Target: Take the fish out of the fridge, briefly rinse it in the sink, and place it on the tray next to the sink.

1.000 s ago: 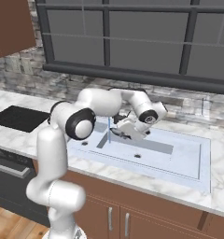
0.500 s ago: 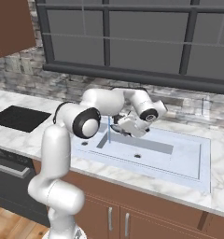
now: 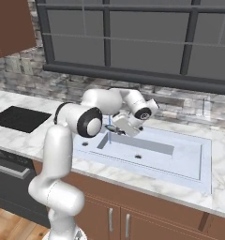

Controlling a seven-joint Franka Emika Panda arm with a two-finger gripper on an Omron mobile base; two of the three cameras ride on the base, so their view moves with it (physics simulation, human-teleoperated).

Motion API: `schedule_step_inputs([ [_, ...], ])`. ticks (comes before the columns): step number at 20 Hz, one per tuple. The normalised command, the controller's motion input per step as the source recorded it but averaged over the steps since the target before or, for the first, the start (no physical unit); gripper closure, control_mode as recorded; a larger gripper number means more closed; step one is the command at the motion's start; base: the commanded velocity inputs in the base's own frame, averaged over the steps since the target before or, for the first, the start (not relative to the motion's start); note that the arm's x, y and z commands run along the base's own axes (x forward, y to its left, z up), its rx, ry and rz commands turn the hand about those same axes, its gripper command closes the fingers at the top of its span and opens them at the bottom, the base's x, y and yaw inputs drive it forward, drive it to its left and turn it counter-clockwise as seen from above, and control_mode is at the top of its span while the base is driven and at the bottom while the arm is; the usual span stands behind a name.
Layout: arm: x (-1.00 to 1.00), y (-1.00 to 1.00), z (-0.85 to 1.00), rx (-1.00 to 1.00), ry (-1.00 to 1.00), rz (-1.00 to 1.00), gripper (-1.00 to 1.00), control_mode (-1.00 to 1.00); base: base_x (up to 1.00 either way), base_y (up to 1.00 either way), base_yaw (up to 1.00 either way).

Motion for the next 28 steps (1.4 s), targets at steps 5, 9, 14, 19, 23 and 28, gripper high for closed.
schedule_step_inputs([
  [5,0.23,0.28,-0.08,0.0,0.02,0.0,1.0,-1.0,0.0,0.0,0.0],
  [9,0.26,0.16,0.0,0.0,0.0,0.0,1.0,-1.0,0.0,0.0,0.0],
  [14,0.3,0.03,0.0,0.0,0.0,-0.02,1.0,-1.0,0.0,0.0,0.0],
  [19,0.24,0.0,0.0,0.0,0.0,-0.08,1.0,-1.0,0.0,0.0,0.0],
  [23,0.14,0.0,0.0,0.0,0.0,-0.13,1.0,-1.0,0.0,0.0,0.0],
  [28,-0.03,0.09,0.0,0.0,0.0,-0.04,1.0,-1.0,0.0,0.0,0.0],
])
